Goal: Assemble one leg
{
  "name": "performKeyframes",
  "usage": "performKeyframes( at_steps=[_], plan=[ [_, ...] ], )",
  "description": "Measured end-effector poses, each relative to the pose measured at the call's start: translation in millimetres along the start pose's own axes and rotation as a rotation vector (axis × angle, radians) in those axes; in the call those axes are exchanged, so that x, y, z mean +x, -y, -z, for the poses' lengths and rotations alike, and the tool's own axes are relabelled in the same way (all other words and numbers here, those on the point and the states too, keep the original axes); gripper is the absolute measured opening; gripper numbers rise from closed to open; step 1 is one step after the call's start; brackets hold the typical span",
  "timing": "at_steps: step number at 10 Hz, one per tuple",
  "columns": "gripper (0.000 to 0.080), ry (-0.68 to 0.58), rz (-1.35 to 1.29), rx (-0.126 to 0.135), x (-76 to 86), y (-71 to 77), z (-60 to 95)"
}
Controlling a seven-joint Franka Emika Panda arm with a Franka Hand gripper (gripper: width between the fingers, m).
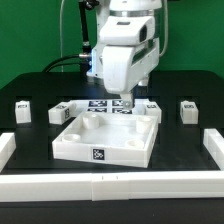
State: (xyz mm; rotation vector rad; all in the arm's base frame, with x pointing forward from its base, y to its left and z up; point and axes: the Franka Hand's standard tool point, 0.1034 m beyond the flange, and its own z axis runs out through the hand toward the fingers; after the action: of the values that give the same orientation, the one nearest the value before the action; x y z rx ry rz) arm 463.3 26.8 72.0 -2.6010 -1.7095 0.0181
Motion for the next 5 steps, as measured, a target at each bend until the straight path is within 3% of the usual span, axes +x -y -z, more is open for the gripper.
performKeyframes(
  at_steps=[3,5],
  plan=[
    [0.065,-0.003,0.023,-0.004,-1.6,-0.8,-1.5],
    [0.065,-0.016,0.139,-0.009,-29.2,8.6,-24.7]
  ],
)
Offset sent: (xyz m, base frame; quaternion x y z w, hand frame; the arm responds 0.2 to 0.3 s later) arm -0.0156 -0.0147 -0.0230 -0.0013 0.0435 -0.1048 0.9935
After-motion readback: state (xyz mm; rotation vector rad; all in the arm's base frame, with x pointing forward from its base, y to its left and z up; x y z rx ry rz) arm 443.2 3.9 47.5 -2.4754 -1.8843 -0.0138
